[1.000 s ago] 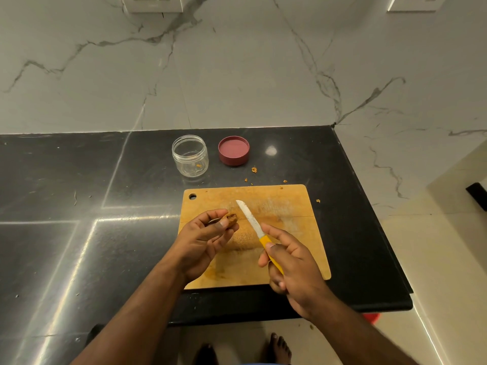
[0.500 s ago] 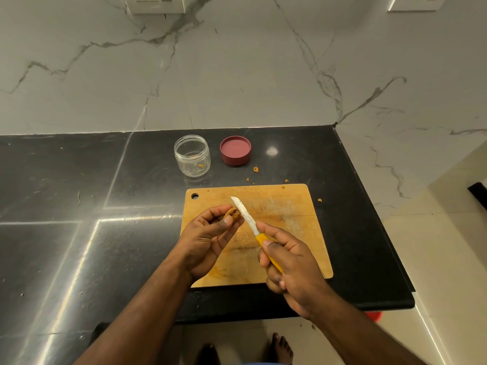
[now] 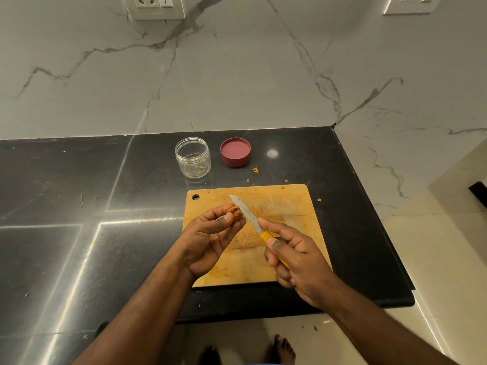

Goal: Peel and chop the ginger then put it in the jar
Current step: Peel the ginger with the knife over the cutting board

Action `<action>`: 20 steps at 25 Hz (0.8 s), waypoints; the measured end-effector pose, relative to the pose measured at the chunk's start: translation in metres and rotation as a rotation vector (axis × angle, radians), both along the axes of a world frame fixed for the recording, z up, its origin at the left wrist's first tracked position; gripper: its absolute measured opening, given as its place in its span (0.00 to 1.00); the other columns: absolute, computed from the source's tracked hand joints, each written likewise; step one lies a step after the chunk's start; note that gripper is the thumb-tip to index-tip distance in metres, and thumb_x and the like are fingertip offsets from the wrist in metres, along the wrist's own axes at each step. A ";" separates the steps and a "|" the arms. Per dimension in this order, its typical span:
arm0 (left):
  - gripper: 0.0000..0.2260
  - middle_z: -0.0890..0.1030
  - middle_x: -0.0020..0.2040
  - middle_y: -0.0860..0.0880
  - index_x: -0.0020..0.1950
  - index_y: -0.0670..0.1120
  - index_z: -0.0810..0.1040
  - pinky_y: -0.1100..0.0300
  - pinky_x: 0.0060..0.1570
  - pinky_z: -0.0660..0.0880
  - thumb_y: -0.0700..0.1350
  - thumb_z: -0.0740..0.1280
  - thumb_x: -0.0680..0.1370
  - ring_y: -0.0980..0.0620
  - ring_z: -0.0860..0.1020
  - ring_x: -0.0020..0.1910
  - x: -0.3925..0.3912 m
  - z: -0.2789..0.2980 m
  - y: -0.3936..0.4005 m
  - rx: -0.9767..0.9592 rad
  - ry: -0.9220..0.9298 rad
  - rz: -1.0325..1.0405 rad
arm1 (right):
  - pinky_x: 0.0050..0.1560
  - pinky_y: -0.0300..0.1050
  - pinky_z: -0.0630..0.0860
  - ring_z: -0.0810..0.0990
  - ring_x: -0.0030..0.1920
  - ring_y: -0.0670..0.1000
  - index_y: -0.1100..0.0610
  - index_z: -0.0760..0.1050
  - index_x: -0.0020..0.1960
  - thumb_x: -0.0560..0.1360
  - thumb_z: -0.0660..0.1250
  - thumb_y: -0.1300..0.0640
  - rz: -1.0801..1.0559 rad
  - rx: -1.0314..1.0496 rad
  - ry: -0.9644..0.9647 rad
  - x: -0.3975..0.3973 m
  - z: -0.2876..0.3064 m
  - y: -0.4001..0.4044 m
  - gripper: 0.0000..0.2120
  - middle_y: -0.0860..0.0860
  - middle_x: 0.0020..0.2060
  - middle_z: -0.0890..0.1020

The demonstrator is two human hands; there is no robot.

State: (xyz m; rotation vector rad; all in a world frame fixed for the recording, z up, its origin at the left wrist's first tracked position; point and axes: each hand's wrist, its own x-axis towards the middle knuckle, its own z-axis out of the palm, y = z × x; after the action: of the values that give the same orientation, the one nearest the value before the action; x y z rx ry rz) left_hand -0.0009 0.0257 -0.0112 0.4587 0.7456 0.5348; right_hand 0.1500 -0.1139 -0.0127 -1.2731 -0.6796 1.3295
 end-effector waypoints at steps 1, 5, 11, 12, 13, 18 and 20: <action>0.16 0.82 0.57 0.35 0.60 0.35 0.79 0.60 0.44 0.83 0.32 0.67 0.73 0.42 0.84 0.53 0.000 0.001 0.000 -0.007 -0.003 -0.003 | 0.23 0.39 0.56 0.58 0.23 0.48 0.46 0.75 0.68 0.83 0.58 0.62 0.009 0.005 0.004 0.002 0.001 0.000 0.19 0.56 0.34 0.73; 0.13 0.83 0.53 0.36 0.57 0.36 0.80 0.61 0.43 0.83 0.33 0.67 0.73 0.43 0.85 0.50 0.000 0.006 -0.001 -0.010 -0.007 -0.013 | 0.23 0.40 0.56 0.58 0.24 0.48 0.47 0.75 0.68 0.83 0.58 0.62 0.049 0.015 0.010 0.008 0.002 0.000 0.18 0.56 0.34 0.74; 0.15 0.83 0.56 0.37 0.58 0.36 0.79 0.58 0.49 0.82 0.33 0.69 0.71 0.42 0.83 0.55 0.010 0.000 -0.009 0.131 0.026 0.147 | 0.23 0.40 0.56 0.58 0.23 0.47 0.46 0.76 0.67 0.83 0.58 0.61 0.001 -0.015 0.054 0.001 0.004 0.004 0.18 0.56 0.34 0.73; 0.16 0.83 0.56 0.37 0.58 0.36 0.79 0.58 0.49 0.82 0.34 0.69 0.71 0.42 0.83 0.55 0.010 0.000 -0.009 0.121 0.030 0.146 | 0.23 0.40 0.56 0.58 0.23 0.47 0.46 0.75 0.67 0.83 0.58 0.61 0.007 -0.017 0.053 0.001 0.004 0.004 0.18 0.56 0.34 0.73; 0.15 0.83 0.55 0.37 0.58 0.36 0.79 0.58 0.48 0.82 0.33 0.69 0.71 0.42 0.84 0.54 0.009 0.001 -0.008 0.102 0.035 0.121 | 0.23 0.40 0.56 0.58 0.23 0.47 0.47 0.75 0.68 0.83 0.58 0.61 0.023 -0.017 0.050 0.004 0.004 0.004 0.18 0.56 0.34 0.73; 0.15 0.83 0.53 0.36 0.58 0.35 0.79 0.60 0.42 0.83 0.33 0.68 0.72 0.42 0.84 0.50 -0.001 0.009 0.004 0.064 0.101 -0.032 | 0.23 0.41 0.55 0.58 0.23 0.47 0.49 0.74 0.69 0.83 0.58 0.62 0.107 -0.014 0.005 0.018 0.005 0.003 0.18 0.57 0.34 0.73; 0.12 0.83 0.53 0.36 0.56 0.35 0.79 0.59 0.44 0.83 0.32 0.69 0.72 0.41 0.84 0.52 0.005 0.007 -0.001 0.110 0.100 0.049 | 0.23 0.40 0.56 0.58 0.23 0.47 0.47 0.74 0.68 0.83 0.58 0.62 0.074 -0.015 -0.010 0.014 0.004 0.005 0.18 0.56 0.34 0.73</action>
State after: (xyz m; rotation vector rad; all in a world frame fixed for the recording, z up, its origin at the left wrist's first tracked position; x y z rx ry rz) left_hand 0.0036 0.0252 -0.0047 0.5737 0.8271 0.6043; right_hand 0.1638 -0.1091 -0.0089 -1.2779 -0.7319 1.3914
